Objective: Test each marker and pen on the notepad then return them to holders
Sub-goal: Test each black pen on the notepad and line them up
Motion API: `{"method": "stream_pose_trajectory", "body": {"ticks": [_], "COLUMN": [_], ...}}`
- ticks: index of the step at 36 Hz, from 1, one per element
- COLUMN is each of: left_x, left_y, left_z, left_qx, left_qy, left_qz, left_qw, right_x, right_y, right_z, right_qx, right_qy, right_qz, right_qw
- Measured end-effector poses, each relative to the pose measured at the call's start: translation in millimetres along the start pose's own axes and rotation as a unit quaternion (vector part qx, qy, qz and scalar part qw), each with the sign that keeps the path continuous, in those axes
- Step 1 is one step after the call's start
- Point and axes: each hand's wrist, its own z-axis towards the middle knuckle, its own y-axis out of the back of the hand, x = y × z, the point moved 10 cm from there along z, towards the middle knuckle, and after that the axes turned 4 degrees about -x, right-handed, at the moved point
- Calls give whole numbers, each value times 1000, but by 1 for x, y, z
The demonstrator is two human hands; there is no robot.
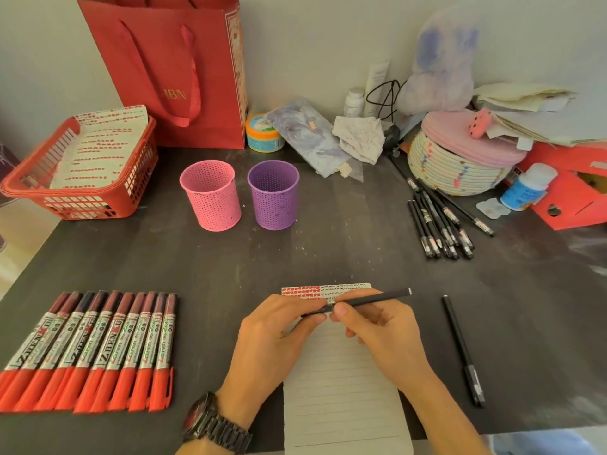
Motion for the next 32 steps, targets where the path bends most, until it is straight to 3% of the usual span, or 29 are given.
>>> {"method": "stream_pose_trajectory", "body": {"ticks": [4, 10, 17, 25, 27, 32], "left_x": [8, 21, 31, 36, 37, 39], "left_y": [-13, -22, -23, -23, -23, -24], "left_z": [-1, -7, -10, -9, -8, -8], "left_qx": [54, 81, 92, 105, 107, 114], "left_qy": [34, 52, 84, 104, 108, 117], "left_qz": [73, 141, 150, 155, 159, 162], "left_qw": [995, 985, 981, 977, 975, 973], "right_x": [1, -3, 10, -28, -35, -40], "right_y": [5, 62, 162, 195, 191, 187], "right_z": [-1, -10, -31, -43, -44, -43], "right_qx": [-15, -69, -14, 74, 82, 49], "right_qy": [-18, -117, -160, -243, -245, -247], "right_qz": [-1, 65, -102, -368, -388, -358], "right_qw": [1000, 989, 982, 894, 885, 899]}}
